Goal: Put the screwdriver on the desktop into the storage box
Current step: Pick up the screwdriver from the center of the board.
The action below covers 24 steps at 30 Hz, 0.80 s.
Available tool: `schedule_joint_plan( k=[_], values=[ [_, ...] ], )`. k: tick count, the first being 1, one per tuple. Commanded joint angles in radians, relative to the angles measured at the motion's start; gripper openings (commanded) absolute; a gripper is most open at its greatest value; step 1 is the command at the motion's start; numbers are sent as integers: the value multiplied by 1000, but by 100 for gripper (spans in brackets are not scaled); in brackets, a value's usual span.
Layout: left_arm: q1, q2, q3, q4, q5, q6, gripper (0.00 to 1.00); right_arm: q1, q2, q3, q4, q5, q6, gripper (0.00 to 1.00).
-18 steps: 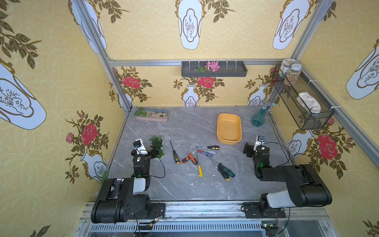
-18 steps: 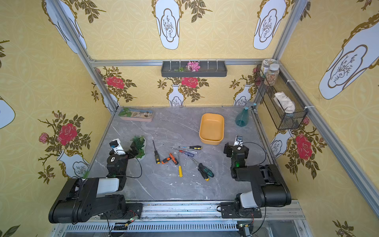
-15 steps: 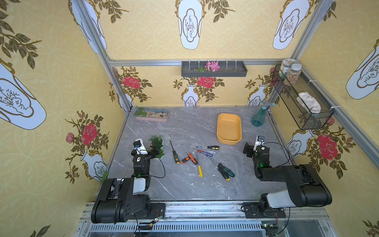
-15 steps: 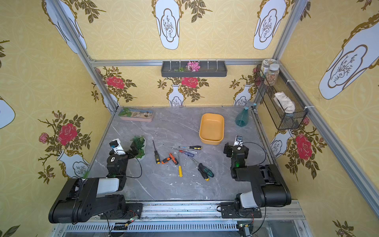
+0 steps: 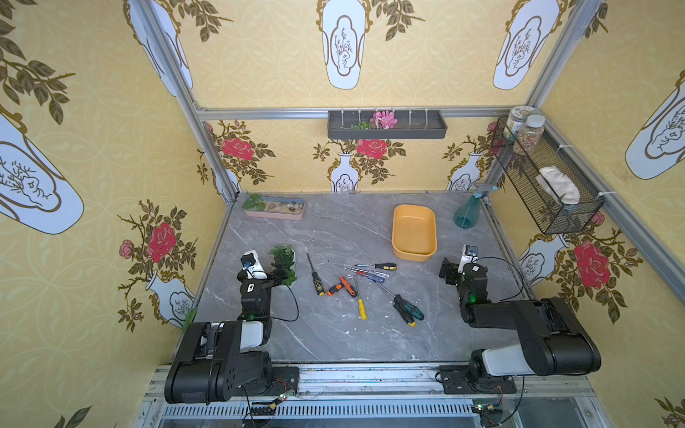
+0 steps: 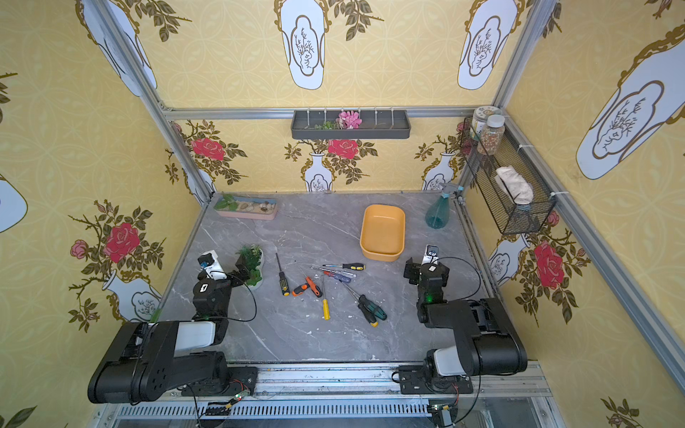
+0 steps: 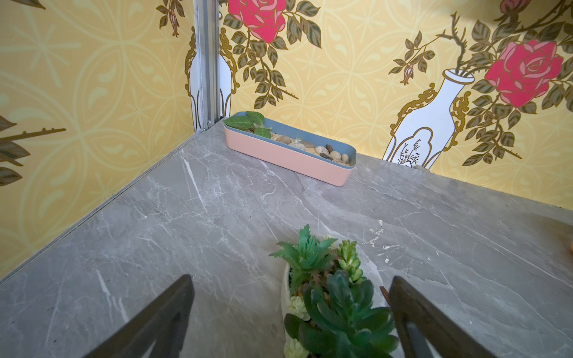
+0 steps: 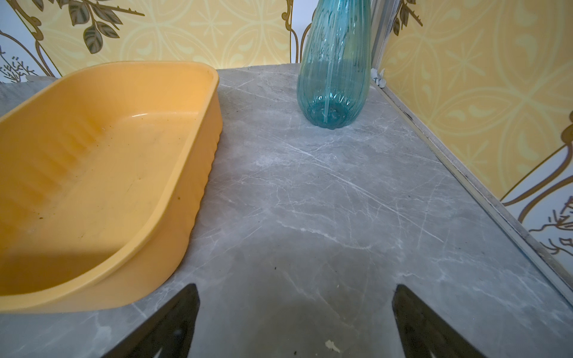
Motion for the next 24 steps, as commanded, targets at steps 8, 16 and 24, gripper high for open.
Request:
schedule_joint_plan(
  k=[8, 16, 24],
  values=[
    [-1, -359, 58, -322, -70, -41, 100, 71, -481, 248, -846, 140, 320, 97],
    [0, -564, 247, -837, -64, -330, 100, 57, -397, 525, -1444, -151, 476, 97],
    [-8, -484, 440, -1228, 199, -500, 100, 356, -339, 634, -1546, -187, 410, 95]
  ],
)
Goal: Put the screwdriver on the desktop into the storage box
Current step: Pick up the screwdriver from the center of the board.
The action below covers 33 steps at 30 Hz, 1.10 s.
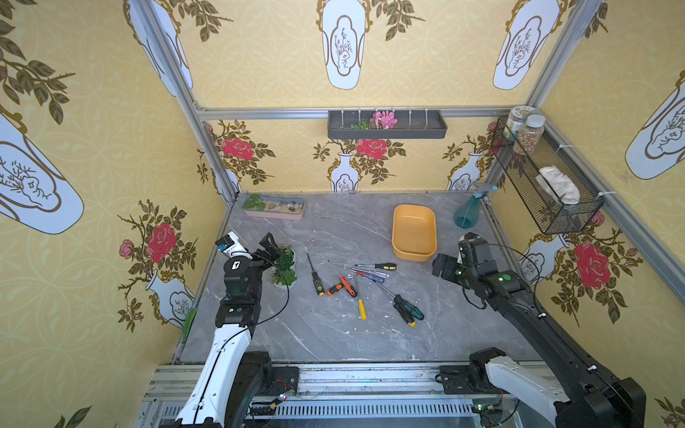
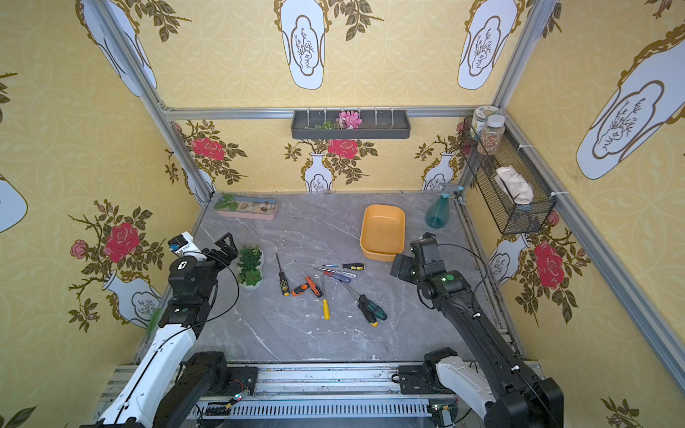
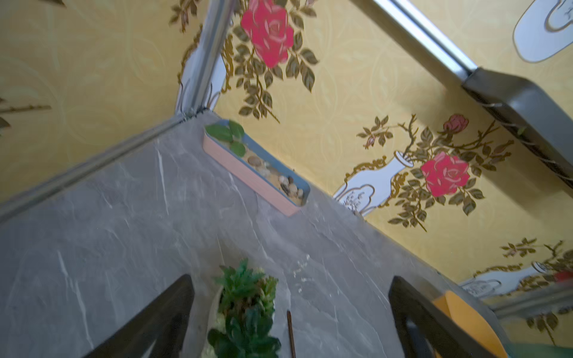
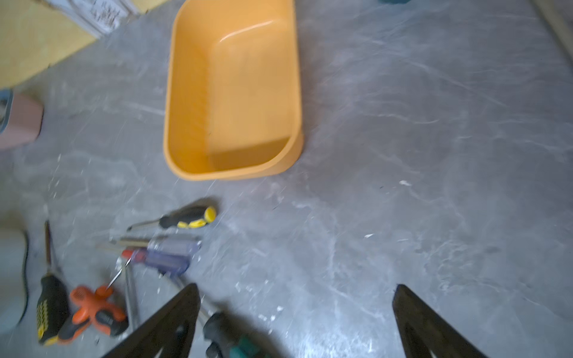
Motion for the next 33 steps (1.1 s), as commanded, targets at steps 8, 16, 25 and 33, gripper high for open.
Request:
schedule_joint_plan(
  k=[8, 16, 25, 33],
  values=[
    [-55, -39, 90, -406, 133, -187, 99, 545, 347, 226, 40, 52, -184, 88],
    [-60, -51, 123, -511, 161, -241, 97, 631, 681, 419, 174, -65, -188, 74],
    [-67, -53, 120, -521, 210, -286, 95, 612, 900, 584, 213, -111, -198, 62],
    [-67, -61, 125, -528, 213, -292, 95, 582, 972, 601, 237, -119, -189, 47]
  ],
)
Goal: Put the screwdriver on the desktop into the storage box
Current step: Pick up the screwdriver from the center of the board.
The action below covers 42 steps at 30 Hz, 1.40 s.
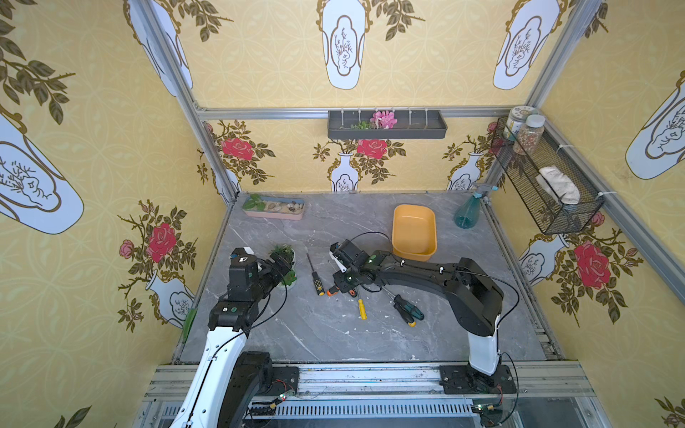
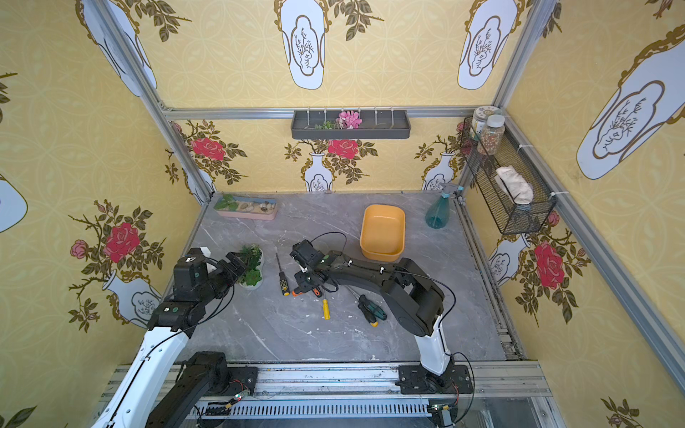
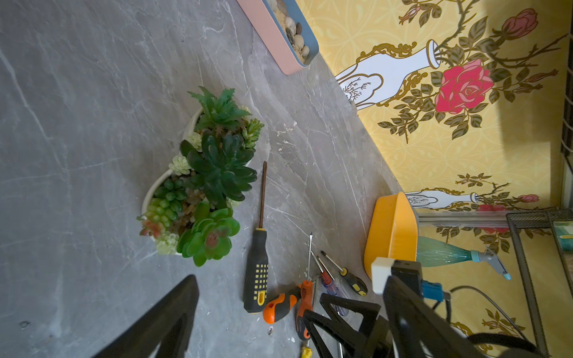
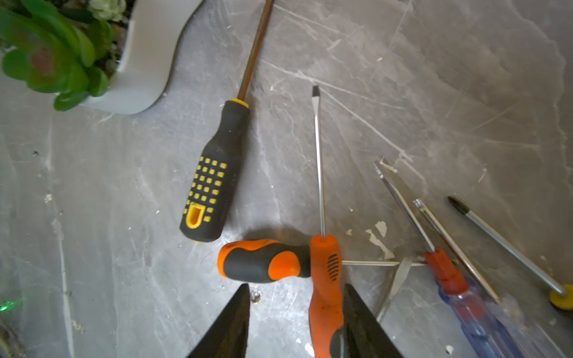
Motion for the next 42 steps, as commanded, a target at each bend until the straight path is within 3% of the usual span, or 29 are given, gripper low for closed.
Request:
schedule_joint_plan(
  k=[1, 14, 34, 39, 42],
  values=[
    [-1, -1, 3, -8, 13, -3, 95, -5, 25, 18, 22, -1, 4, 47],
    [-3, 3, 1, -8, 27, 0, 94, -12, 92, 61, 8, 35, -15, 40],
    [-2, -2, 5, -15, 43, -2, 94, -15, 36, 67, 9, 35, -21, 6],
    [-6, 15, 12, -14, 61, -12, 93, -71, -104, 83, -81, 95, 57, 0],
    [-26, 32, 6, -5, 69, -36, 93, -161, -172, 100, -207, 194, 200, 0]
  ],
)
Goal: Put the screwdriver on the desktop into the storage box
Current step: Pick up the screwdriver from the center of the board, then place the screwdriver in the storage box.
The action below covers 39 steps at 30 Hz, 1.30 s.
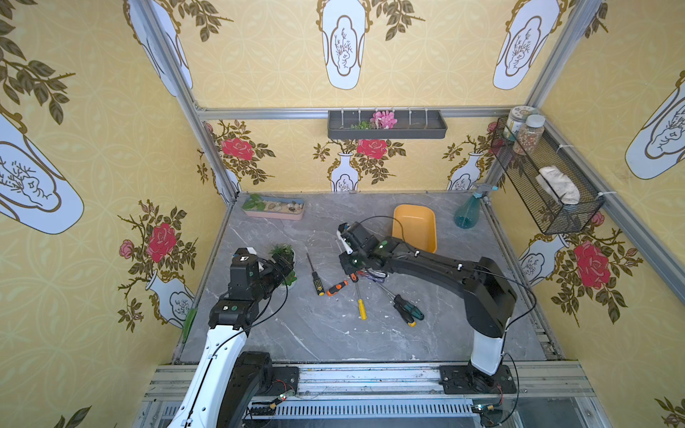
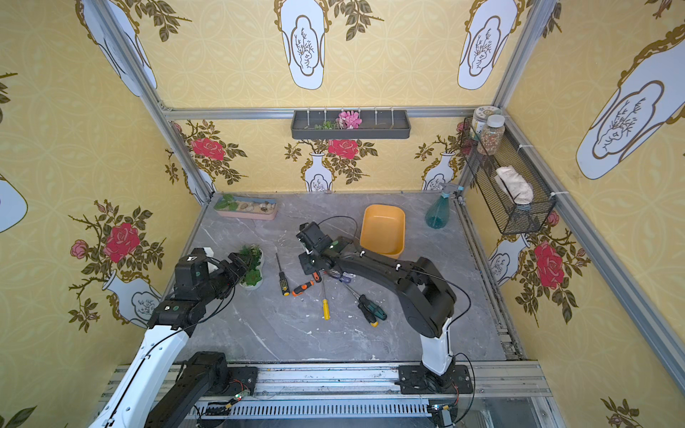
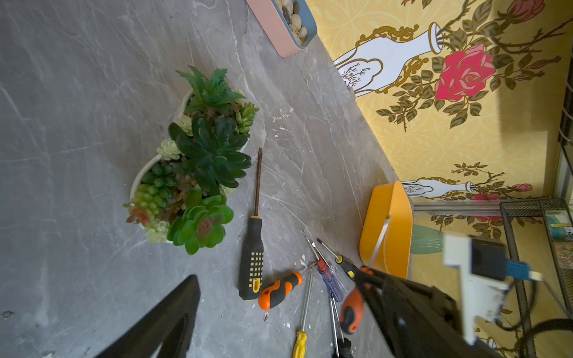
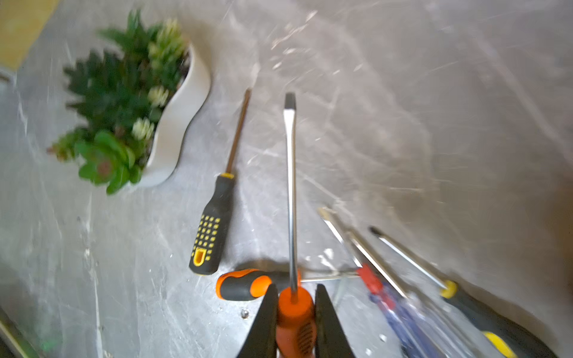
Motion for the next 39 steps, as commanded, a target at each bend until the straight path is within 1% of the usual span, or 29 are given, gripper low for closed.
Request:
schedule_joint_plan(
  k=[1, 3, 6, 10, 13, 16, 18, 23, 29, 32, 36, 38, 39],
  values=[
    [-28, 20, -3, 16, 20, -31, 92, -99, -52, 22, -169, 105, 171, 0],
    [-68, 39, -5, 30, 4, -49, 92, -179, -57, 40, -236, 97, 199, 0],
    [-139, 77, -7, 54, -28, -79, 92, -276, -28, 78, -298, 132, 203, 0],
    [-226, 140, -1, 80, -67, -110, 92, -391, 65, 175, -337, 128, 196, 0],
    [-279, 185, 10, 82, -86, -127, 92, -449, 145, 251, -358, 139, 183, 0],
    [-329, 219, 17, 80, -111, -146, 92, -488, 220, 313, -365, 121, 162, 0],
    [-350, 240, 19, 79, -119, -160, 92, -497, 270, 349, -367, 104, 147, 0],
    [-373, 293, 30, 67, -130, -172, 91, -493, 374, 422, -388, 83, 136, 0],
    [-375, 342, 55, 51, -142, -163, 92, -491, 411, 394, -377, 74, 159, 11],
    [-376, 359, 62, 51, -142, -159, 92, -489, 414, 387, -373, 72, 155, 23],
    [-375, 384, 76, 50, -138, -149, 92, -489, 406, 395, -382, 73, 146, 44],
    [-375, 394, 81, 47, -136, -147, 92, -489, 395, 398, -385, 73, 143, 50],
    [-375, 398, 81, 46, -137, -146, 93, -488, 387, 395, -389, 73, 142, 51]
  ],
)
